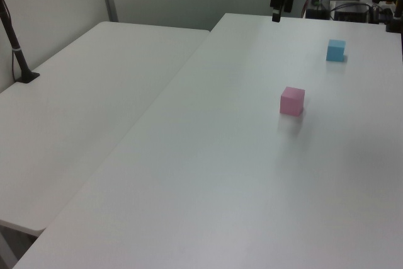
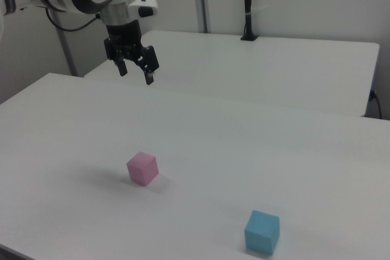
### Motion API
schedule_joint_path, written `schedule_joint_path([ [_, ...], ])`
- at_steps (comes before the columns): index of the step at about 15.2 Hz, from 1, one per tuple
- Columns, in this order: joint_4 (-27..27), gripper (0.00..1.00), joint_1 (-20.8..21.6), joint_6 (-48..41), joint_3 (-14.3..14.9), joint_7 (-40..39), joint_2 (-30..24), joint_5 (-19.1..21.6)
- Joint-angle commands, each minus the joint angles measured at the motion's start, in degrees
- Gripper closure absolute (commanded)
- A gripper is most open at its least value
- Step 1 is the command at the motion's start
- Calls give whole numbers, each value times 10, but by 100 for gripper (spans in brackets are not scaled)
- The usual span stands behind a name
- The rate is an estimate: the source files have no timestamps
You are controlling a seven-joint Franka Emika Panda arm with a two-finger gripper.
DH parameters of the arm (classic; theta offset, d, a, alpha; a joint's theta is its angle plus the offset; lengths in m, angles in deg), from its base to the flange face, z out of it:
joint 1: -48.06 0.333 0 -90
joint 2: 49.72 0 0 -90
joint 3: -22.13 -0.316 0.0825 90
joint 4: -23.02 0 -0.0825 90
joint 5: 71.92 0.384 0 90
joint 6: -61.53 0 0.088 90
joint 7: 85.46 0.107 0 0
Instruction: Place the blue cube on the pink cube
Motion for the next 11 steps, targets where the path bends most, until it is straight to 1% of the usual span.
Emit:
schedule_joint_path([
  [1,17,0,10,7,-2,2,-4,-28],
  [11,16,0,10,-9,-2,5,-3,-28],
])
